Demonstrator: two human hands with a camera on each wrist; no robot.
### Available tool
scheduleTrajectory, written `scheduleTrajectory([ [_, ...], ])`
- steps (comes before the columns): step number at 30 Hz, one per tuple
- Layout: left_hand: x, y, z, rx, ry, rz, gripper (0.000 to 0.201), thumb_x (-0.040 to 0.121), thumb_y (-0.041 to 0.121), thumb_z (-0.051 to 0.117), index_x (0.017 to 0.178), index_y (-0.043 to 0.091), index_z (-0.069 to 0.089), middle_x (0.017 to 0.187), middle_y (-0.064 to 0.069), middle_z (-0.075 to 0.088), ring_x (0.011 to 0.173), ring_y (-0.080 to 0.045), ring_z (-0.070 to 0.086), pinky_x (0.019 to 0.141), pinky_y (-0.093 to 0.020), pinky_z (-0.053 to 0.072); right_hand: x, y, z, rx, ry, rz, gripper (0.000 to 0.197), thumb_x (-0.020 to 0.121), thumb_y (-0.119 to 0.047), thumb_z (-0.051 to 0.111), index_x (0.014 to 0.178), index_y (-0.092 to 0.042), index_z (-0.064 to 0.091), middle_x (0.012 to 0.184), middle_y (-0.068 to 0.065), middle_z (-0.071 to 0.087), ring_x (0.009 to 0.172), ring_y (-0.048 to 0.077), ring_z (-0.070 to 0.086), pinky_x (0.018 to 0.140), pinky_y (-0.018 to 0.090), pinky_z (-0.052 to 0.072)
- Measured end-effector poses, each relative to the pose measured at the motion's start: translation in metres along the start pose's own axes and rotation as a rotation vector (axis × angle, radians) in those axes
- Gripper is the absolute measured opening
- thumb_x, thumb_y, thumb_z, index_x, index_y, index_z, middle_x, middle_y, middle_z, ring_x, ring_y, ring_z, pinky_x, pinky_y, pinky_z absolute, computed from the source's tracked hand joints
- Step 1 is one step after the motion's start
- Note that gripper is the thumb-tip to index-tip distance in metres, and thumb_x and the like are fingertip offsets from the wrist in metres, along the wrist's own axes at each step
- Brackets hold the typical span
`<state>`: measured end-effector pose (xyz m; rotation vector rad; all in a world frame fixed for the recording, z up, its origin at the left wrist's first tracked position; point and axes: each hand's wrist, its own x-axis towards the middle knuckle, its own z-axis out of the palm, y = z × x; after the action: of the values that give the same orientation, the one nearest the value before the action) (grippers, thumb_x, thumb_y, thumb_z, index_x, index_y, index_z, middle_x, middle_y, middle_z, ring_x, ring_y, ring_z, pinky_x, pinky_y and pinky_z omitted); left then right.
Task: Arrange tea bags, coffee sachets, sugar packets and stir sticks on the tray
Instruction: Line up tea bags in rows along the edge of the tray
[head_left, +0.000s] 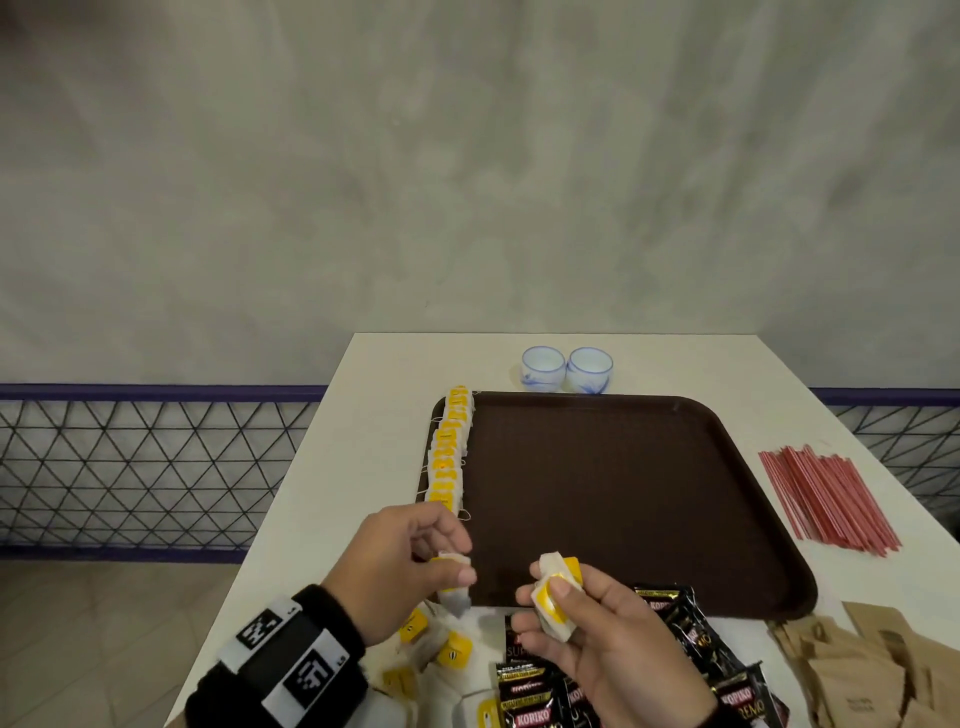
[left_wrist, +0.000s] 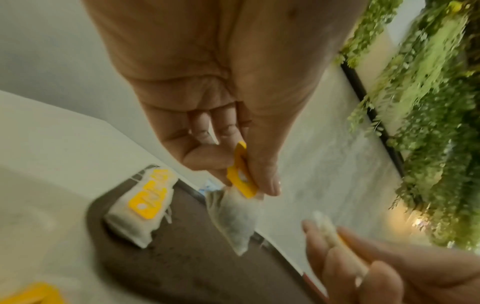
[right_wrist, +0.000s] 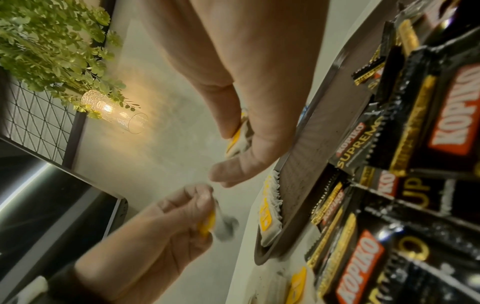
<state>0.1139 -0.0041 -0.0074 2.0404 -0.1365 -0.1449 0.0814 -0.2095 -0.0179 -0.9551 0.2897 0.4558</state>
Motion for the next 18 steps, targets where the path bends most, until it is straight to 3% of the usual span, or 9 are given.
scheduleTrajectory([
  [4, 0.004, -0.015, -0.003, 0.121, 0.048, -0.024, 0.015, 0.067, 0.018, 0.083, 0.067, 0.020, 0.068, 0.062, 0.003, 0.065, 0.062, -0.003, 0.058, 0.069, -0.017, 0.046, 0.001, 0.000, -0.005, 0.003, 0.010, 0.022, 0.020, 0.092, 0.001, 0.051, 0.105, 0.011, 0.061, 0.079, 0.026, 0.067, 0.061, 0.030, 0.064, 0.052, 0.033, 0.059],
  [6, 0.011, -0.023, -0.005, 0.090, 0.072, -0.017, 0.015, 0.066, 0.021, 0.083, 0.068, 0.022, 0.068, 0.065, 0.001, 0.066, 0.066, -0.010, 0.060, 0.073, -0.026, 0.049, 0.002, 0.000, -0.006, -0.010, 0.017, 0.031, 0.020, 0.092, 0.000, 0.051, 0.105, 0.010, 0.061, 0.080, 0.026, 0.067, 0.064, 0.031, 0.064, 0.054, 0.033, 0.059],
  [8, 0.018, -0.031, -0.005, 0.028, 0.062, -0.037, 0.015, 0.065, 0.019, 0.082, 0.069, 0.023, 0.068, 0.066, 0.000, 0.065, 0.065, -0.016, 0.058, 0.069, -0.032, 0.051, 0.002, 0.000, -0.008, -0.020, 0.019, 0.035, 0.019, 0.092, 0.000, 0.051, 0.105, 0.010, 0.062, 0.080, 0.025, 0.067, 0.065, 0.032, 0.064, 0.055, 0.034, 0.059],
  [12, 0.034, -0.042, 0.000, 0.041, 0.098, -0.106, 0.018, 0.063, 0.013, 0.085, 0.065, 0.020, 0.069, 0.061, 0.004, 0.062, 0.058, -0.009, 0.051, 0.059, -0.023, 0.046, 0.002, 0.000, -0.010, -0.040, 0.029, 0.040, 0.020, 0.092, 0.000, 0.051, 0.105, 0.009, 0.062, 0.081, 0.025, 0.068, 0.066, 0.032, 0.064, 0.055, 0.034, 0.059],
  [18, 0.061, -0.042, -0.003, 0.128, 0.078, -0.119, 0.017, 0.063, 0.011, 0.085, 0.067, 0.019, 0.070, 0.059, 0.007, 0.062, 0.051, 0.002, 0.053, 0.057, -0.012, 0.046, 0.003, -0.001, -0.012, -0.040, 0.043, 0.054, 0.020, 0.091, 0.000, 0.051, 0.105, 0.009, 0.062, 0.081, 0.026, 0.068, 0.065, 0.033, 0.064, 0.053, 0.034, 0.059],
])
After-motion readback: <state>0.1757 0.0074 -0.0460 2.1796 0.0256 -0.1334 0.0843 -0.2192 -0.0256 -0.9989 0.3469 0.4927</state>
